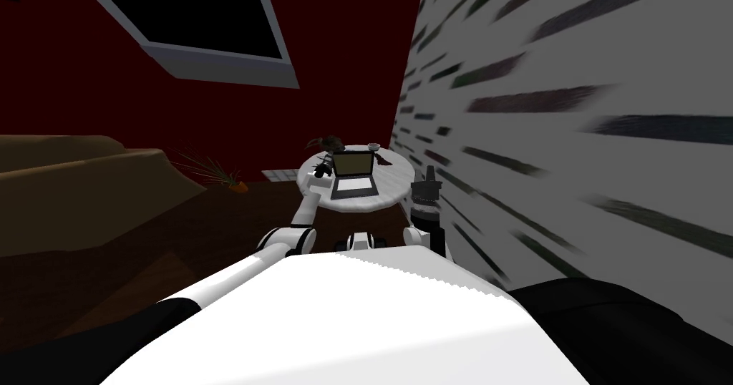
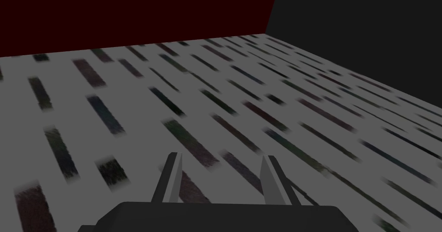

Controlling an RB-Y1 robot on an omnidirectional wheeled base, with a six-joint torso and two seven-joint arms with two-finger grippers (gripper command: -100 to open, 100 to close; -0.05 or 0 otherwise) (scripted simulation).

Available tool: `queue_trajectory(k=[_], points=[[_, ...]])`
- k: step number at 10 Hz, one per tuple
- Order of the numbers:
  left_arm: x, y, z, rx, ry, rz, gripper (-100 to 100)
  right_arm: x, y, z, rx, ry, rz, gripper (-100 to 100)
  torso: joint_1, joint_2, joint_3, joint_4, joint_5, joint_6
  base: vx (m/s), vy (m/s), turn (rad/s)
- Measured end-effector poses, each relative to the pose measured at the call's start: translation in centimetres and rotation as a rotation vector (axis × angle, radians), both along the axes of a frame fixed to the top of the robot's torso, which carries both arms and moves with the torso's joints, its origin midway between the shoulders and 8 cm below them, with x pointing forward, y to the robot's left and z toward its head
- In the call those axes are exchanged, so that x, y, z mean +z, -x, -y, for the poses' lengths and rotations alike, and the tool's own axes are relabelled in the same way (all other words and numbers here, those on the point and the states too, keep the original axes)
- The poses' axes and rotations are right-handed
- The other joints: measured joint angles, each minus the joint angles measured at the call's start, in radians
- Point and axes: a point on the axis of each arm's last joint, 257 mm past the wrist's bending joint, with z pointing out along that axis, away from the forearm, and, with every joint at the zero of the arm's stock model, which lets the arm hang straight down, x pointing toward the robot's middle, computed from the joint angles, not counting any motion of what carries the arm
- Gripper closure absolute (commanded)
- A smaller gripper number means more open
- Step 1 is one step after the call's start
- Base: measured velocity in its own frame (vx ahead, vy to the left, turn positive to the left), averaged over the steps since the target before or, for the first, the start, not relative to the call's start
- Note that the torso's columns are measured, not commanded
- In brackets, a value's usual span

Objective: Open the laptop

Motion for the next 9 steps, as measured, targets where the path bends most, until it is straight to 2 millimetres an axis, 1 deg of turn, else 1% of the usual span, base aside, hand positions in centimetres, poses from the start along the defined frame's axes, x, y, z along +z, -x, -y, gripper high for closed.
queue_trajectory(k=[1, 2, 3, 4, 5, 6, 9], points=[[0.06, -0.42, -0.13, 0.007, -0.007, -0.012, -100, 0.0, 0.0, 0.0, 0.0, 0.0, 0.0, 0, 0.0, 0.0, 0.0, 0.0, 0.0, 0.0, 0.001, 0.012, -0.01], [0.01, -0.46, -0.17, 0.008, -0.008, -0.015, -100, 0.0, 0.0, 0.0, 0.0, 0.0, 0.0, 0, 0.0, 0.0, 0.0, 0.0, 0.0, 0.0, 0.099, 0.013, -0.032], [0.4, -0.55, -0.21, 0.01, -0.008, -0.013, -100, -0.01, 0.0, 0.0, 0.0, 0.0, 0.0, 0, 0.0, -0.005, -0.003, -0.001, 0.0, 0.0, 0.064, 0.009, -0.009], [0.46, -0.56, -0.22, 0.011, -0.008, -0.014, 100, 0.0, 0.0, 0.0, 0.0, 0.0, 0.0, 0, 0.0, -0.002, -0.002, -0.001, 0.0, 0.0, 0.011, 0.002, 0.002], [0.74, -0.58, -0.15, 0.009, -0.008, -0.008, 100, 0.0, 0.0, 0.0, 0.0, 0.0, 0.0, 0, 0.0, 0.0, 0.0, -0.002, 0.001, 0.0, 0.019, -0.029, 0.055], [0.64, -0.39, -0.33, 0.007, -0.008, 0.006, 100, 0.0, 0.0, 0.0, 0.0, 0.0, 0.0, 0, 0.001, 0.0, 0.0, -0.003, 0.002, -0.002, 0.011, -0.045, 0.06], [0.46, 0.28, -0.59, -0.006, -0.007, 0.053, 100, 0.0, 0.0, 0.0, 0.0, 0.0, 0.0, 0, 0.003, -0.002, -0.001, -0.003, 0.002, -0.001, 0.01, -0.041, 0.046]])
